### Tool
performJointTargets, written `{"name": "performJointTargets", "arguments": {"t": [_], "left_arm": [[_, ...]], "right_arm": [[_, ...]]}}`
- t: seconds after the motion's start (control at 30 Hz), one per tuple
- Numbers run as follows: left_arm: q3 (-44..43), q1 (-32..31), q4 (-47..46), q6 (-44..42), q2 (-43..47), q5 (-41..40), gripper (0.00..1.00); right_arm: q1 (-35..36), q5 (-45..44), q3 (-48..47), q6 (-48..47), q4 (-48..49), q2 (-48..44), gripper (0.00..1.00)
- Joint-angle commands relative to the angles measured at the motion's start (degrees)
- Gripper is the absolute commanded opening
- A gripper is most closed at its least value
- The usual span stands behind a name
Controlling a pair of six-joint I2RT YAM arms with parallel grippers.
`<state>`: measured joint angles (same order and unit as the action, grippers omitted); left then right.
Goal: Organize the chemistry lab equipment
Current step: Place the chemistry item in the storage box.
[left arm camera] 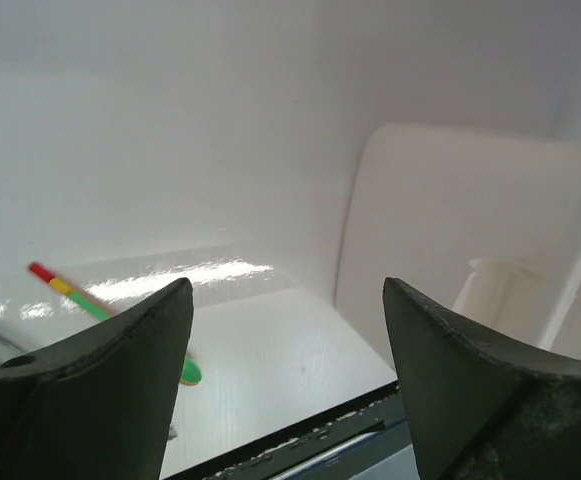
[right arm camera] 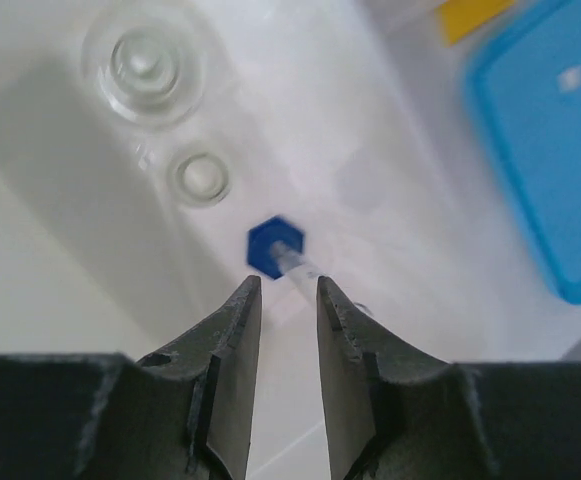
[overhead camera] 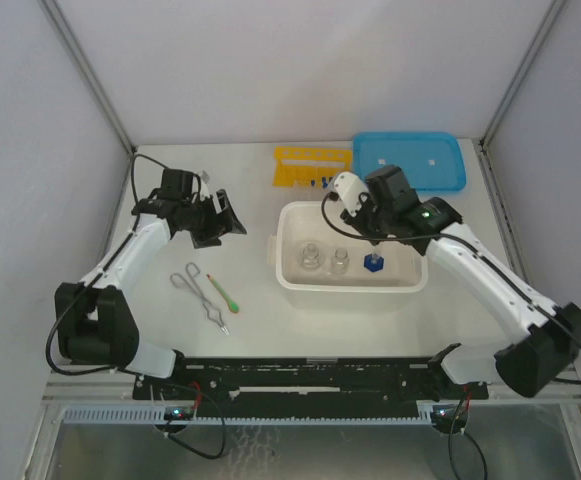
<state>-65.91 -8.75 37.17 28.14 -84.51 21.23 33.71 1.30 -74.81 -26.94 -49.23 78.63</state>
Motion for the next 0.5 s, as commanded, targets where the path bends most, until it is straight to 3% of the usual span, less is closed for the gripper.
{"name": "performJointTargets", "arguments": {"t": [0.0,0.17,0.23,0.27,0.47], "left_arm": [[3.5,0.1,3.5,-1.2,7.7,-6.8,0.81],[12.9,3.3,3.4,4.0,14.7,-9.2,0.7],[17.7,5.4,3.3,7.1,18.3,-10.3,0.56],[19.4,6.6,3.0,8.5,20.4,-10.7,0.54],[26.1,14.1,1.9,14.8,28.5,-14.0,0.53]], "right_arm": [[0.1,-5.7,-2.1,7.8,10.2,-8.3,0.28],[4.4,-8.6,1.2,8.4,18.3,-12.9,0.29],[5.3,-9.8,1.8,8.6,18.9,-12.8,0.29],[5.4,-10.1,2.0,8.7,18.8,-12.5,0.29],[6.1,-11.5,3.7,9.2,20.3,-13.4,0.28]]}}
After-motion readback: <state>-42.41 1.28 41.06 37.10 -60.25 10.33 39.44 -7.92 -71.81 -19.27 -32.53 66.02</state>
